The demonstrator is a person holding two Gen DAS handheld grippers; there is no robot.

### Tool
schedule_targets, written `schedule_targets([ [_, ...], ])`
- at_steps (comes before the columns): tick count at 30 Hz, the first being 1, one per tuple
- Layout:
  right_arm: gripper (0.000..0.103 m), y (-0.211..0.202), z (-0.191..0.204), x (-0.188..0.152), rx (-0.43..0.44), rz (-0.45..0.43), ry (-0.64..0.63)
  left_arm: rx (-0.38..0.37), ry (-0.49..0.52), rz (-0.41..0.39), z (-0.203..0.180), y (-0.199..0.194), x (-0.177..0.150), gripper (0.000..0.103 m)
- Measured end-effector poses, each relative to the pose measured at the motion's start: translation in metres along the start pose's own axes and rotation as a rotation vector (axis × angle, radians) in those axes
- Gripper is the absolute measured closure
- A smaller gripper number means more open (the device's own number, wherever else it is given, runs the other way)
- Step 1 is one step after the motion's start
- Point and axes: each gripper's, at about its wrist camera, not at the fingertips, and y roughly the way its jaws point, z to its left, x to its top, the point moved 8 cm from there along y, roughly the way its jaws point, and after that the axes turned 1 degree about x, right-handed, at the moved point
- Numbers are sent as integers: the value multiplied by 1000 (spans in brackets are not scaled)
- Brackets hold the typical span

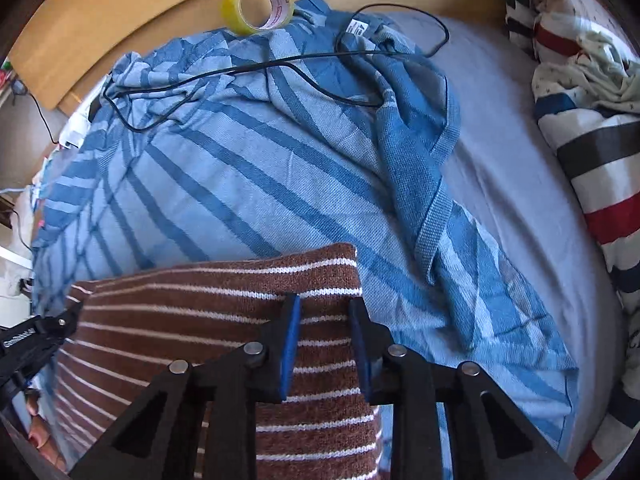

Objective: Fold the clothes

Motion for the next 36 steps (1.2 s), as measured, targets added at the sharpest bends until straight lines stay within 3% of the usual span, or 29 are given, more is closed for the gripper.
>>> schedule_targets([
  [4, 76, 0, 7, 0, -85, -42, -89, -55, -55, -7, 6, 6, 4, 100],
  [7, 76, -1, 4, -1, -72, -46, -80, -80, -32, -1, 8, 5, 5, 100],
  [15, 72, -5, -3, -4, -81, -45, -82, -58, -6, -1, 6, 0, 4, 100],
  [17, 69, -8, -6, -4, -57, -31, -60, -64, -30, 15, 6, -4, 3, 100],
  [19, 70, -19, -14, -3, 24, -17, 3, -67, -57, 30, 5, -23, 1, 100],
  [21, 71, -46, -28, -6, 87, -58, 66, -88, -54, 2, 2, -51, -4, 101],
  [23, 71, -78, -38, -12, 93, -133, 80, -123, -19, -56, 0, -81, -14, 101],
  [26, 71, -108, -32, -30, 168, -145, 72, -156, 12, -36, -4, -96, -32, 101],
  [30, 71, -83, -5, -63, 125, -64, 30, -52, -64, 34, 20, -53, -50, 101],
  [33, 70, -44, -17, -78, 133, 2, 107, -80, -135, 57, 41, -25, -61, 100],
  [36, 66, -21, -26, -88, 142, 48, 166, -66, -99, 49, 40, -25, -60, 100],
])
